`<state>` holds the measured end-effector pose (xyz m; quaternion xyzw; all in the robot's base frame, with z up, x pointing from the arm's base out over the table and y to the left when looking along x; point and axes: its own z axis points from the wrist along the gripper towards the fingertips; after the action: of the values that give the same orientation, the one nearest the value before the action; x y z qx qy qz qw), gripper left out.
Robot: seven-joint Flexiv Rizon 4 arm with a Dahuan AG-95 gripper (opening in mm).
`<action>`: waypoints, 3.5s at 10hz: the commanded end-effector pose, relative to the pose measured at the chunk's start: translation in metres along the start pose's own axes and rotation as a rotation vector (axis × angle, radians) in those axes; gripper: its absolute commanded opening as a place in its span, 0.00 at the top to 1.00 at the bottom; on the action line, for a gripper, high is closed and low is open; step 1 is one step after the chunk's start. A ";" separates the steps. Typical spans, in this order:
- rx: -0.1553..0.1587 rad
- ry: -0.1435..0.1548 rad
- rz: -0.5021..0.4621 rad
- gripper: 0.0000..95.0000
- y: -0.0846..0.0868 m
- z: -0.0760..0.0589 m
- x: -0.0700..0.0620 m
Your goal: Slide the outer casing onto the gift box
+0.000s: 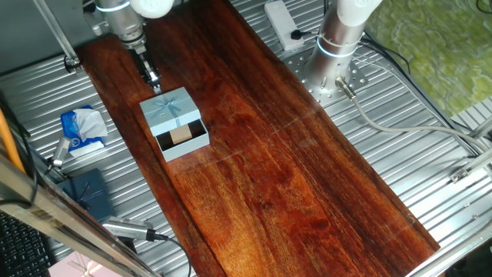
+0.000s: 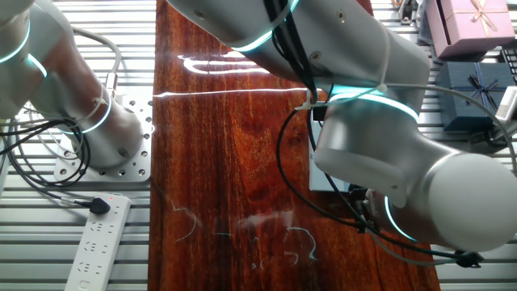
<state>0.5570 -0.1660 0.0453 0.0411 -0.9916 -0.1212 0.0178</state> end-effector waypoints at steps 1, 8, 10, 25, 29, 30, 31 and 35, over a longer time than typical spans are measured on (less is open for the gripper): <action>0.002 -0.004 0.001 1.00 0.000 0.001 -0.001; -0.002 -0.020 0.002 1.00 0.000 0.010 0.000; -0.009 -0.020 0.009 1.00 0.000 0.010 0.000; -0.041 -0.012 0.056 1.00 0.004 0.009 -0.002; -0.043 -0.007 0.067 1.00 0.010 0.006 -0.003; -0.043 -0.007 0.066 1.00 0.010 0.006 -0.003; -0.044 -0.007 0.067 1.00 0.010 0.006 -0.002; -0.045 -0.007 0.068 1.00 0.010 0.006 -0.001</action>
<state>0.5565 -0.1546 0.0426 0.0063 -0.9896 -0.1425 0.0194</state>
